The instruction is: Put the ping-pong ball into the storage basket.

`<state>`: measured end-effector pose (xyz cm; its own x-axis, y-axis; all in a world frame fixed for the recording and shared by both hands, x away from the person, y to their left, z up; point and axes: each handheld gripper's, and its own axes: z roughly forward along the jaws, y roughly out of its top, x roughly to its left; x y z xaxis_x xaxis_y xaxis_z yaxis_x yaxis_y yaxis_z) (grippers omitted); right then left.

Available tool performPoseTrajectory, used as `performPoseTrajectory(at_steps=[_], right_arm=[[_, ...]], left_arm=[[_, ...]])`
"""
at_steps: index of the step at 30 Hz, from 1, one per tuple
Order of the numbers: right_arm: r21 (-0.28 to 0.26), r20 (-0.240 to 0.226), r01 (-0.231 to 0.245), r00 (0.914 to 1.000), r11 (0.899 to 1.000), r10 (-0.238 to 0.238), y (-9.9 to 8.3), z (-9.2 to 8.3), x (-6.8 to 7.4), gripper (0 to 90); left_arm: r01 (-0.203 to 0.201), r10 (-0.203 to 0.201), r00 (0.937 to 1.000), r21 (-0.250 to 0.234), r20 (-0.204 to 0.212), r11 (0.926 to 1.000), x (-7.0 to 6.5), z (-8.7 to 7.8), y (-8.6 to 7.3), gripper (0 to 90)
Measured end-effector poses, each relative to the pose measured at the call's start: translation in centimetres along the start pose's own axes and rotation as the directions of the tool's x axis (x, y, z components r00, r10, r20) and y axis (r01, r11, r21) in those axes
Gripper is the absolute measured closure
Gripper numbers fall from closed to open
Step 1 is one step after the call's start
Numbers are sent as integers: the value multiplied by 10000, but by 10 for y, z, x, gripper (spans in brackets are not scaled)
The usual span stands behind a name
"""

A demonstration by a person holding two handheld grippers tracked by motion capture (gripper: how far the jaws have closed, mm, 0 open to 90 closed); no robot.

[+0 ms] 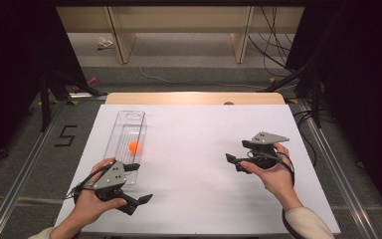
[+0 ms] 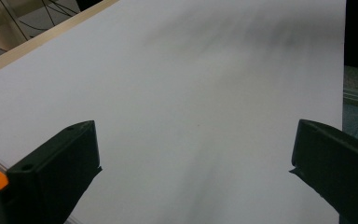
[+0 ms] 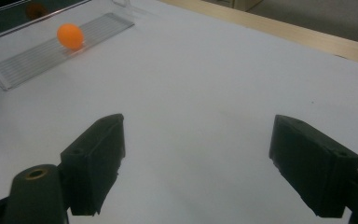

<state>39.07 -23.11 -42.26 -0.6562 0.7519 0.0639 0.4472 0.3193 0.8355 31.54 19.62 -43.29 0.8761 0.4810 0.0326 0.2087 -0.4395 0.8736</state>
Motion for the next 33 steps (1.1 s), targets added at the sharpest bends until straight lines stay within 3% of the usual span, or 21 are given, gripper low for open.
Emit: performPoseTrajectory(at_steps=[16,33], right_arm=[[19,240,-114,9996,9999,114,-19,-25,1,192],[-45,156,-142,9998,9999,143,-28,-36,5,186]], left_arm=[[6,-6,10000,-37,12,10000,0,-1,0,5],[-1,1,10000,-37,-33,10000,1,-1,1,7]])
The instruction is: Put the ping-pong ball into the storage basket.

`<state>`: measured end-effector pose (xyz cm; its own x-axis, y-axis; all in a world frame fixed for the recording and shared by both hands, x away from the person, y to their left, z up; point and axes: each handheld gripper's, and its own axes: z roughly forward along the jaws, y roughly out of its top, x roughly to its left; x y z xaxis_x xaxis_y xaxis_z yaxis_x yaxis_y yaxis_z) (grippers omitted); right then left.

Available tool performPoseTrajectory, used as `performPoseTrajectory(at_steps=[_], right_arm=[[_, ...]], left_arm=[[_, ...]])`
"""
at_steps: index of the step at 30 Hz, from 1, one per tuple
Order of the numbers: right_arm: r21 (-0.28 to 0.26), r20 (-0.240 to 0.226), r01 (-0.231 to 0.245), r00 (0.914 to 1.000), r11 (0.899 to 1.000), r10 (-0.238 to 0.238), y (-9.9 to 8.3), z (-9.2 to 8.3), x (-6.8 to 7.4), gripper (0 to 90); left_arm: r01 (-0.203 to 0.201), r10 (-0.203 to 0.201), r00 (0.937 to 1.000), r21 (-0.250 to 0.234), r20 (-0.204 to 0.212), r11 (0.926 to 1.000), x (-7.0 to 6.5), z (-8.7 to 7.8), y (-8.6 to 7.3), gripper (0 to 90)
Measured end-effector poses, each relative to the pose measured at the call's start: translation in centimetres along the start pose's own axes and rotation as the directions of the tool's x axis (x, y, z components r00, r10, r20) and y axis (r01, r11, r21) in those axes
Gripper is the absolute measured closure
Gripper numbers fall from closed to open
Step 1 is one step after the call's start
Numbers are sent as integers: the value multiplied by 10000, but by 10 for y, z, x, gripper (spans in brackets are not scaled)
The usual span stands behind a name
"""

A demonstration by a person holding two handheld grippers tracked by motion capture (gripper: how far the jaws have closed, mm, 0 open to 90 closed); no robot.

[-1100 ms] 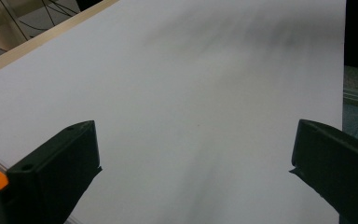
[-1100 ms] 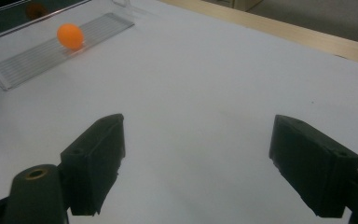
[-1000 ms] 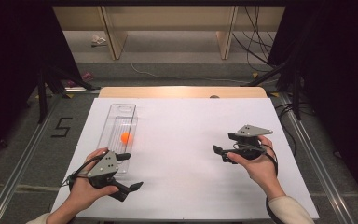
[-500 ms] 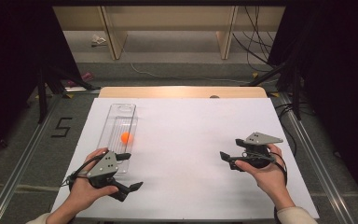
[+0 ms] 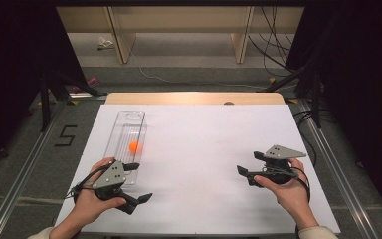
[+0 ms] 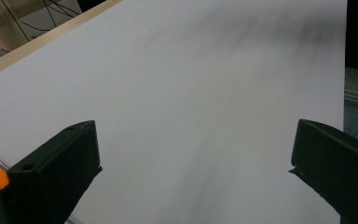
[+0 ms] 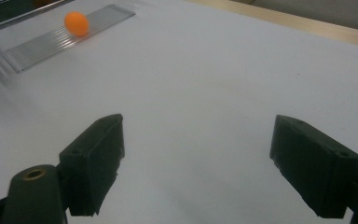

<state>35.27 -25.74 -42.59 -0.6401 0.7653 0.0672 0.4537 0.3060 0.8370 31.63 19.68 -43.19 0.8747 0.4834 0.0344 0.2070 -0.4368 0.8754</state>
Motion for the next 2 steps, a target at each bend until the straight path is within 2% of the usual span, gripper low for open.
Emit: performPoseTrajectory(at_steps=[2], right_arm=[[-7,-27,3,10000,10000,-3,0,0,0,185]], left_arm=[[40,-40,10000,-12,-1,10000,0,0,0,6]])
